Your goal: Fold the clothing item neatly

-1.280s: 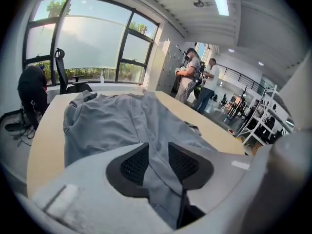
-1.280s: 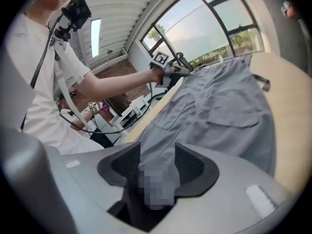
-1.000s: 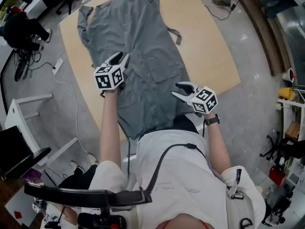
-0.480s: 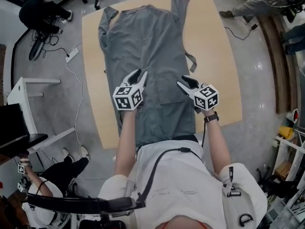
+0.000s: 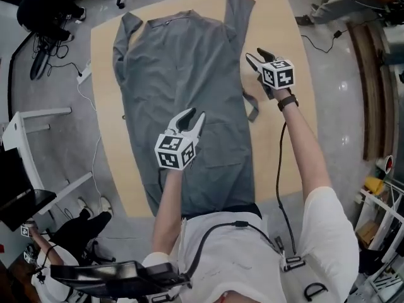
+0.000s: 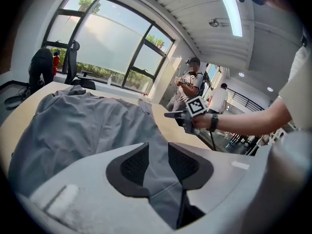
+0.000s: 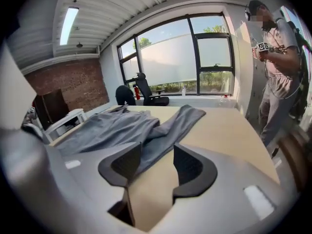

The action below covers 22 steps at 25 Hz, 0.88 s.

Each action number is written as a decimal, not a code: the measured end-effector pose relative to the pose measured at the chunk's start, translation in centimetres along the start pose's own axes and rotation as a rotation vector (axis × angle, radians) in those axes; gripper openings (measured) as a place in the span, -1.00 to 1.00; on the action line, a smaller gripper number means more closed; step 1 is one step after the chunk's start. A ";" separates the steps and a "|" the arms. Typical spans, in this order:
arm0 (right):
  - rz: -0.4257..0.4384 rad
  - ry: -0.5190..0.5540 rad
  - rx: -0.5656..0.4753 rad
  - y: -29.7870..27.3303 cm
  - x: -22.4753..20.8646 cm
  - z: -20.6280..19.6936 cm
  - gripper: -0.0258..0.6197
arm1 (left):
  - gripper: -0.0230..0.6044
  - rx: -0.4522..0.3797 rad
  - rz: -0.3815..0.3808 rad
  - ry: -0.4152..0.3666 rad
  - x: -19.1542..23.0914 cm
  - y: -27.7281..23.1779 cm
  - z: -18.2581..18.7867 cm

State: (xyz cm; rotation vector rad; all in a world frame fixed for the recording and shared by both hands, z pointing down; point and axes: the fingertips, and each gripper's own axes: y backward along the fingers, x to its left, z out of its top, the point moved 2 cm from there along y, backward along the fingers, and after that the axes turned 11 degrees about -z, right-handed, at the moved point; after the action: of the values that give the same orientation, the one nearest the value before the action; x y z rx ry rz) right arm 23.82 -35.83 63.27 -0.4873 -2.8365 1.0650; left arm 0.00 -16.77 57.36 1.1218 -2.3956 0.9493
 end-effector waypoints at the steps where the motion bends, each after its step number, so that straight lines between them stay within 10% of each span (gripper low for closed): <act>1: -0.030 0.003 0.002 -2.2 -2.0 1.1 -0.26 | -0.51 0.006 -0.003 -0.009 0.1 -0.8 0.3; 14: -0.262 -0.008 0.087 -20.0 -13.7 9.7 0.08 | -0.51 0.038 0.007 -0.004 1.6 -5.2 1.0; 17: -0.279 0.070 0.093 -20.2 -13.9 9.8 -0.24 | -0.51 0.051 -0.002 0.001 1.4 -5.1 -0.1; 19: -0.275 0.124 0.077 -19.4 -13.4 9.7 -0.84 | -0.51 0.061 -0.012 0.024 1.4 -5.2 -1.3; 22: -0.246 -0.084 0.032 -16.2 -15.3 7.8 -0.84 | -0.51 0.055 -0.033 0.059 0.9 -5.8 -2.2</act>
State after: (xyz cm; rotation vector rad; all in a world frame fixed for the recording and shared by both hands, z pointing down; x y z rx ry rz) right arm 32.63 -57.09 68.61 -0.0892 -2.8485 1.1042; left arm 3.89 -18.49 61.95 1.1336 -2.3104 1.0286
